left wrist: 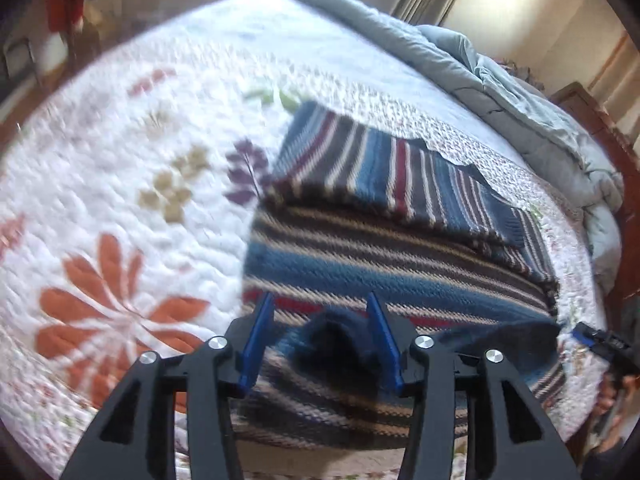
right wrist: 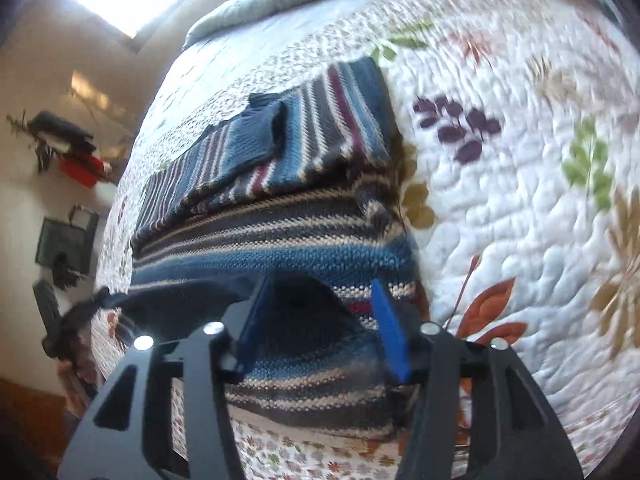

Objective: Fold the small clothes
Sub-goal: 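Lift the hem with both tools and fold it toward the collar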

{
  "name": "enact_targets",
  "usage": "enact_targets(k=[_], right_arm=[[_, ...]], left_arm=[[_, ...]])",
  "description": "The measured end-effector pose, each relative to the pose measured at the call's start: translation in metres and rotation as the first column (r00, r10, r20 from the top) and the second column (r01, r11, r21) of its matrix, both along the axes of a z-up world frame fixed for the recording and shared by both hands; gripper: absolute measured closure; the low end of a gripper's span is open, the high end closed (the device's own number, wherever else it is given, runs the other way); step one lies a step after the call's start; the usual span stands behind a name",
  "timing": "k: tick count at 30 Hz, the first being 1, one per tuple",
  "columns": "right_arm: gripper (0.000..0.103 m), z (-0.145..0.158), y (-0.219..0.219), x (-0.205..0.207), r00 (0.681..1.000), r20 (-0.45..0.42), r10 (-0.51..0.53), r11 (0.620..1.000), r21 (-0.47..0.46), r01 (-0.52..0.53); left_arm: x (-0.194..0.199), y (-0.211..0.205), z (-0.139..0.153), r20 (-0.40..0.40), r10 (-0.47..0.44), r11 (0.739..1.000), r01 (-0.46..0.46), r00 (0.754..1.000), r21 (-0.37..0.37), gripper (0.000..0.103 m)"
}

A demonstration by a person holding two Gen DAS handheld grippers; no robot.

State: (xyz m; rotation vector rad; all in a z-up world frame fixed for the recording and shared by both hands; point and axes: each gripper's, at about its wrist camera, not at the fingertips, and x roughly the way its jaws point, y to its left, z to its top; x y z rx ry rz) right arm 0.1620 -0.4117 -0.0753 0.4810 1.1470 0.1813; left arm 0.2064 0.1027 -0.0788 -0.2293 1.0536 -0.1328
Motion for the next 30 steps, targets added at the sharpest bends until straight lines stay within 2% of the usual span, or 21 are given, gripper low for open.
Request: enact_targets(k=[4, 8, 11, 16, 24, 26, 27, 28, 29, 30], right_arm=[[0.052, 0.016, 0.015, 0.006, 0.994, 0.03, 0.106, 0.993, -0.059, -0.104], [0.049, 0.01, 0.025, 0.019, 0.981, 0.014, 0.192, 0.979, -0.072, -0.19], [0.049, -0.007, 0.03, 0.026, 0.969, -0.028, 0.247, 0.967, -0.06, -0.248], [0.045, -0.025, 0.038, 0.038, 0.96, -0.066, 0.272, 0.959, -0.068, -0.276], [0.046, -0.047, 0.059, 0.048, 0.937, -0.127, 0.324, 0.936, -0.102, -0.337], [0.056, -0.05, 0.063, 0.049, 0.937, -0.132, 0.325, 0.931, -0.132, -0.341], [0.067, -0.05, 0.065, 0.049, 0.936, -0.131, 0.326, 0.928, -0.147, -0.343], [0.082, -0.049, 0.066, 0.047, 0.934, -0.125, 0.333, 0.924, -0.154, -0.35], [0.088, -0.049, 0.066, 0.046, 0.932, -0.118, 0.343, 0.923, -0.145, -0.358], [0.09, -0.047, 0.066, 0.042, 0.93, -0.108, 0.352, 0.921, -0.136, -0.364]], left_arm=[[0.006, -0.014, 0.006, 0.02, -0.086, 0.993, 0.084, 0.996, 0.083, 0.051], [0.016, -0.025, -0.006, -0.003, -0.157, 0.977, 0.156, 0.988, 0.142, 0.049], [0.023, -0.031, -0.019, -0.032, -0.207, 0.968, 0.209, 0.978, 0.137, 0.049], [0.037, -0.037, -0.038, -0.081, -0.25, 0.954, 0.259, 0.965, 0.15, 0.049], [0.048, -0.058, -0.052, -0.12, -0.311, 0.929, 0.328, 0.943, 0.168, 0.048], [0.05, -0.067, -0.056, -0.135, -0.332, 0.922, 0.351, 0.934, 0.162, 0.049], [0.05, -0.07, -0.058, -0.142, -0.338, 0.92, 0.358, 0.93, 0.161, 0.053], [0.05, -0.073, -0.061, -0.15, -0.34, 0.917, 0.362, 0.928, 0.167, 0.059], [0.049, -0.074, -0.062, -0.154, -0.342, 0.916, 0.366, 0.927, 0.163, 0.07], [0.048, -0.075, -0.062, -0.152, -0.341, 0.92, 0.362, 0.928, 0.148, 0.085]])
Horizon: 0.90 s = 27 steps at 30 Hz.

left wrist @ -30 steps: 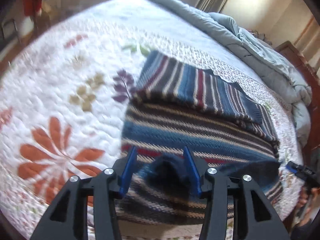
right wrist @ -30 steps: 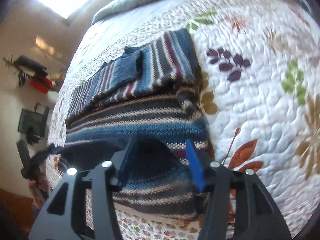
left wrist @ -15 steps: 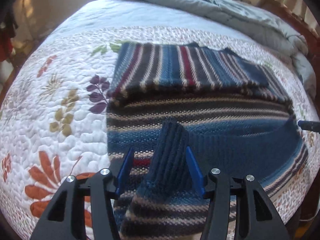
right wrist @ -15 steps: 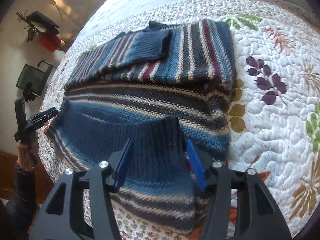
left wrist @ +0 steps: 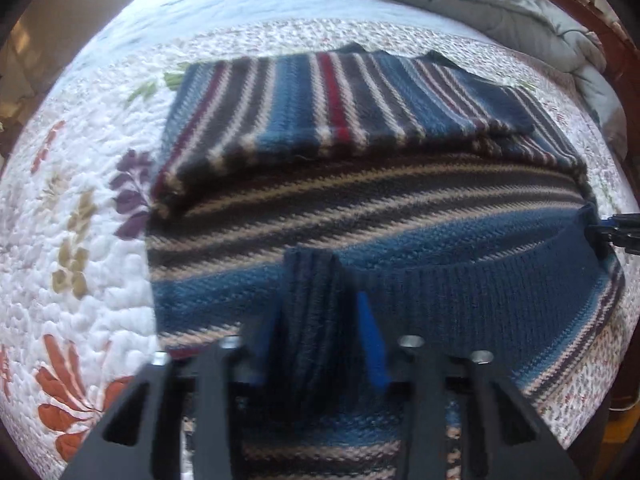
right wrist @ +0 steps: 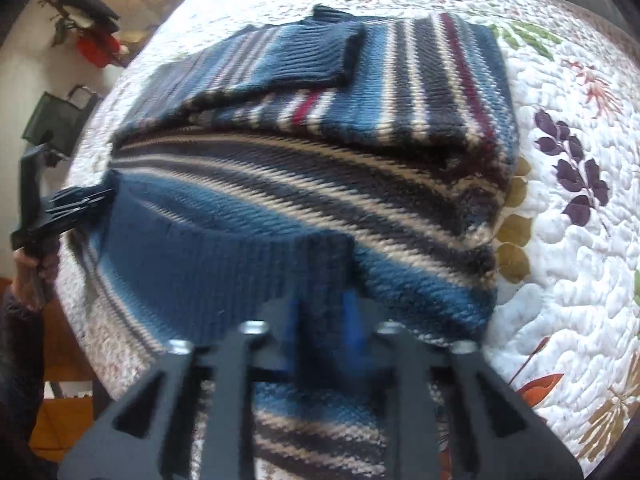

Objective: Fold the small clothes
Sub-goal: 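Lift the hem with both tools and fold it toward the collar, then lay the hem over the collar and open both tools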

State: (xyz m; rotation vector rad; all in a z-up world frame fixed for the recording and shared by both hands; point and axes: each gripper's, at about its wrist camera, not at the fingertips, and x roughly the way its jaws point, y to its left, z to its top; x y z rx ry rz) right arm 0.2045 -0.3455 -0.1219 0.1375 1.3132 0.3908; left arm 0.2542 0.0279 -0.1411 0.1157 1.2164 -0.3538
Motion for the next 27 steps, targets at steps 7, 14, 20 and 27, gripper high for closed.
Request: enact_targets(k=[7, 14, 20, 27], right_arm=[[0.093, 0.036, -0.006, -0.02, 0.995, 0.103, 0.007, 1.0, 0.026, -0.01], [0.094, 0.08, -0.026, 0.018, 0.981, 0.171, -0.089, 0.995, 0.054, 0.08], [0.094, 0.114, -0.038, 0.093, 0.962, 0.215, -0.169, 0.986, 0.046, 0.163], [0.094, 0.103, -0.042, 0.182, 0.948, 0.211, -0.238, 0.969, -0.007, 0.245]], left_arm=[[-0.023, 0.001, 0.031, 0.089, -0.008, 0.999, 0.011, 0.996, -0.034, 0.09], [0.014, 0.003, 0.078, 0.185, 0.102, 0.993, -0.088, 0.977, -0.082, 0.09], [0.092, -0.014, 0.112, 0.268, 0.163, 0.986, -0.145, 0.95, -0.085, 0.09], [0.179, -0.036, 0.099, 0.283, 0.2, 0.979, -0.201, 0.938, -0.027, 0.09]])
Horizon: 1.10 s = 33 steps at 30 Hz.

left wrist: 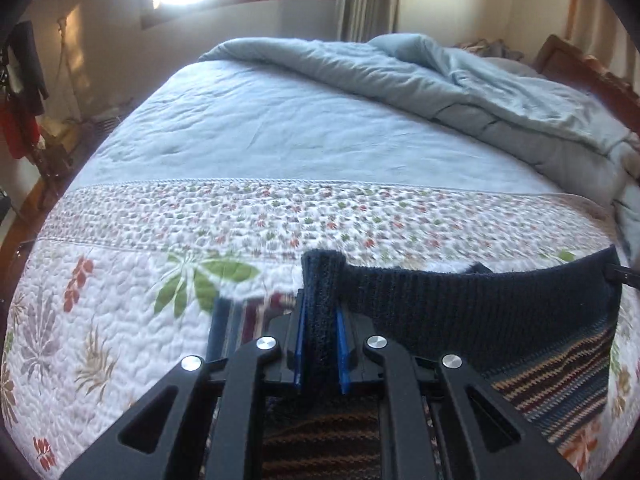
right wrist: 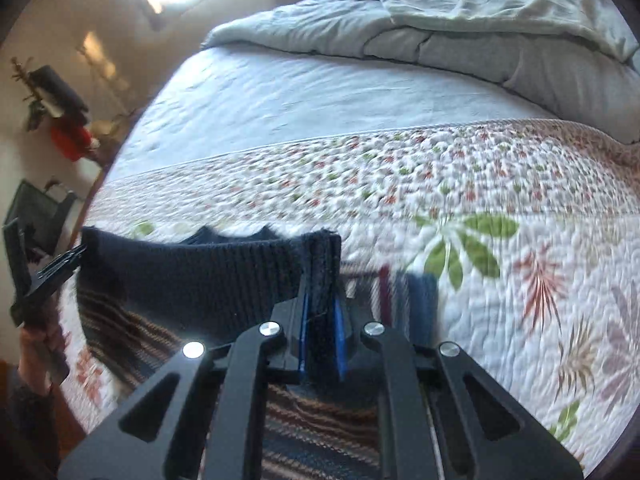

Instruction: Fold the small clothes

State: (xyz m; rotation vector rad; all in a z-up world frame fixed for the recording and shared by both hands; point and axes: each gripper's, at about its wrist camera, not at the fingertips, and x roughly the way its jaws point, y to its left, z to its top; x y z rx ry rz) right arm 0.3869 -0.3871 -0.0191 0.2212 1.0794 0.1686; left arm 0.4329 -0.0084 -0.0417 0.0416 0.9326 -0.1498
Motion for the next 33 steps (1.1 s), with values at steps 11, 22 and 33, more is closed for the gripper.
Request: enact_targets(k=[11, 22, 33], right_arm=[[0.093, -0.102, -0.001, 0.059, 0.991, -0.113, -0.075, 0.996, -0.056, 0.069], [0.071, -0.093, -0.003, 0.04, 0.993, -0.096, -0.069, 0.997, -0.049, 0.064], [0.061, -0.058, -0.04, -0.113, 0.985, -0.153, 0.074, 0.997, 0.014, -0.073]], left_arm=[[0.052, -0.012, -0.1, -0.139, 0.043, 0.991, -0.024, 0.989, 0.135, 0.09], [0.032, 0.013, -0.09, -0.139, 0.083, 0.99, -0.065, 0.987, 0.127, 0.079], [-0.104, 0.096, -0.074, -0.165, 0.062, 0.994, -0.045, 0.984, 0.1, 0.066]])
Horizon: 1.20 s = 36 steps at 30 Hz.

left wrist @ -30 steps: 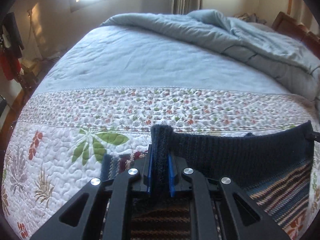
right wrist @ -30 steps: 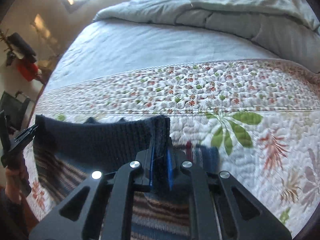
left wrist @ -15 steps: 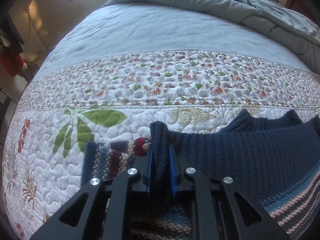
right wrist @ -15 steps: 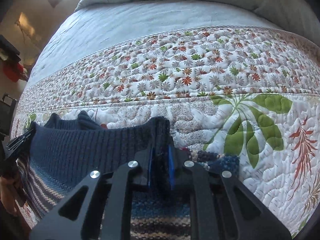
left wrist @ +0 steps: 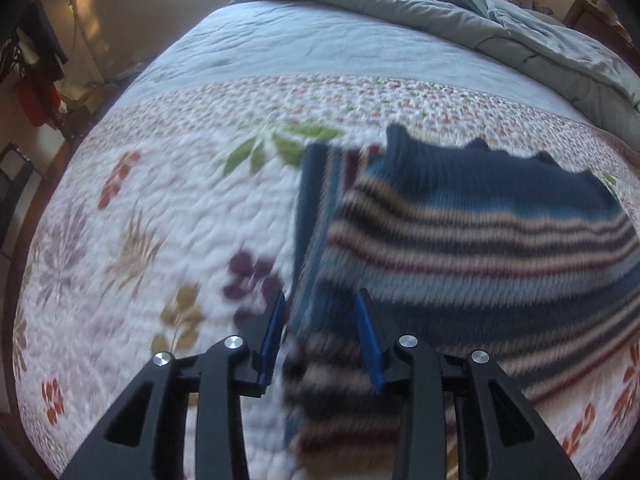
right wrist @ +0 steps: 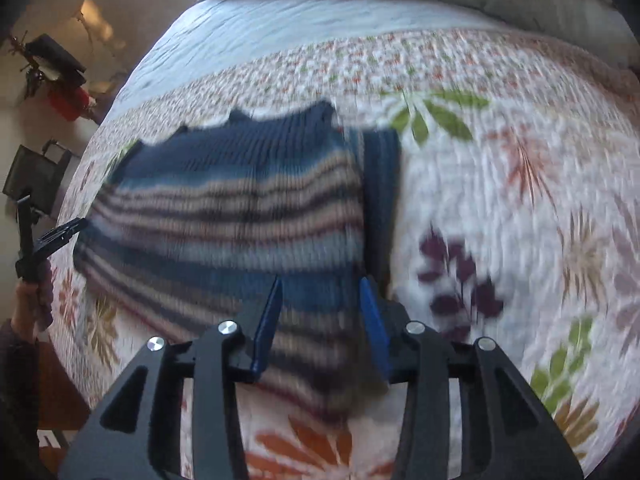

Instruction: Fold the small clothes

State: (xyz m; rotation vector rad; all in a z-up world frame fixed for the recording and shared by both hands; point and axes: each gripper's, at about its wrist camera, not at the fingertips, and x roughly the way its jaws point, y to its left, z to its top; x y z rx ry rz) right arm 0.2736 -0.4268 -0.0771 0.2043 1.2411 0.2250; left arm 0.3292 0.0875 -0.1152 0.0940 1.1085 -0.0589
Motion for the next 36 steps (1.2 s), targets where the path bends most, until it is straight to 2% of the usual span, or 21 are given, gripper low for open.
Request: enact_targets(k=[4, 6, 9, 11, 12, 13, 14, 15, 18, 20, 23, 25, 27, 28, 30, 31, 32, 33, 34, 36], right_arm=[[0.061, -0.018, -0.001, -0.04, 0.999, -0.04, 0.008, 0.997, 0.071, -0.005], [0.061, -0.024, 0.003, -0.047, 0.999, -0.045, 0.009, 0.996, 0.086, -0.005], [0.066, -0.034, 0.009, -0.056, 0.998, -0.061, 0.005, 0.995, 0.103, 0.001], [0.077, -0.032, 0.013, -0.06, 0.999, -0.047, 0.012, 0.997, 0.082, -0.008], [0.093, -0.031, 0.013, -0.061, 0.999, -0.048, 0.012, 0.996, 0.087, -0.008], [0.093, -0.029, 0.012, -0.061, 0.999, -0.047, 0.013, 0.995, 0.102, -0.008], [0.093, -0.026, 0.011, -0.061, 0.999, -0.04, 0.015, 0.993, 0.117, -0.01], [0.094, -0.021, 0.012, -0.063, 0.999, -0.029, 0.021, 0.993, 0.12, -0.018], [0.094, -0.005, 0.012, -0.071, 0.998, 0.008, 0.066, 0.992, 0.104, -0.067], [0.094, -0.003, 0.011, -0.077, 0.996, 0.011, 0.086, 0.993, 0.079, -0.087], [0.094, -0.028, 0.002, -0.079, 0.996, -0.054, 0.066, 0.997, 0.044, -0.064], [0.094, -0.047, -0.004, -0.076, 0.995, -0.088, 0.04, 0.997, 0.065, -0.035], [0.093, -0.051, -0.006, -0.076, 0.997, -0.074, 0.023, 0.995, 0.1, -0.015], [0.09, -0.049, -0.007, -0.077, 0.998, -0.065, 0.017, 0.993, 0.116, -0.01], [0.087, -0.043, -0.009, -0.079, 0.998, -0.056, 0.012, 0.991, 0.134, -0.005], [0.075, -0.038, -0.011, -0.082, 0.999, -0.053, 0.011, 0.992, 0.129, -0.004], [0.066, -0.033, -0.013, -0.085, 0.999, -0.048, 0.006, 0.993, 0.117, 0.0], [0.057, -0.029, -0.017, -0.086, 0.999, -0.042, 0.001, 0.994, 0.112, 0.004], [0.055, -0.025, -0.019, -0.089, 0.999, -0.033, -0.008, 0.994, 0.112, 0.011], [0.054, -0.021, -0.022, -0.093, 0.999, -0.032, -0.026, 0.99, 0.14, 0.031]], left_arm=[[-0.033, 0.01, -0.005, -0.014, -0.004, 0.998, 0.003, 1.0, -0.059, 0.065], [-0.044, 0.008, -0.006, -0.012, -0.019, 0.997, 0.018, 1.0, -0.071, 0.065], [-0.051, -0.002, -0.011, -0.03, -0.039, 0.996, 0.037, 0.999, -0.077, 0.063], [-0.051, -0.009, -0.016, -0.046, -0.052, 0.997, 0.049, 0.998, -0.059, 0.062], [-0.049, -0.011, -0.019, -0.057, -0.051, 0.998, 0.049, 0.997, -0.047, 0.067], [-0.048, -0.011, -0.02, -0.065, -0.049, 0.998, 0.046, 0.997, -0.047, 0.075], [-0.047, -0.01, -0.02, -0.074, -0.04, 0.998, 0.037, 0.996, -0.044, 0.091], [-0.045, -0.008, -0.02, -0.082, -0.024, 0.999, 0.021, 0.996, -0.039, 0.092], [-0.044, 0.006, -0.014, -0.098, 0.011, 0.994, -0.021, 0.995, -0.107, 0.094], [-0.046, 0.01, -0.012, -0.09, 0.009, 0.995, -0.018, 0.996, -0.098, 0.094], [-0.045, 0.015, -0.023, -0.113, 0.013, 0.996, -0.023, 0.994, -0.09, 0.094], [-0.042, 0.019, -0.033, -0.133, 0.028, 0.993, -0.043, 0.991, -0.11, 0.094], [-0.044, 0.016, -0.031, -0.122, 0.027, 0.994, -0.04, 0.992, -0.106, 0.093], [-0.047, 0.012, -0.027, -0.116, 0.011, 0.995, -0.023, 0.993, -0.101, 0.092], [-0.052, 0.011, -0.019, -0.107, 0.001, 0.996, -0.01, 0.994, -0.091, 0.087], [-0.056, 0.012, -0.013, -0.104, -0.003, 0.995, -0.008, 0.995, -0.098, 0.084], [-0.059, 0.013, -0.009, -0.106, -0.003, 0.994, -0.008, 0.994, -0.107, 0.068], [-0.061, 0.016, -0.006, -0.107, -0.001, 0.993, -0.011, 0.994, -0.115, 0.046], [-0.064, 0.018, -0.001, -0.097, 0.004, 0.993, -0.015, 0.995, -0.119, 0.038], [-0.069, 0.018, 0.002, -0.079, -0.001, 0.994, -0.007, 0.997, -0.109, 0.033]])
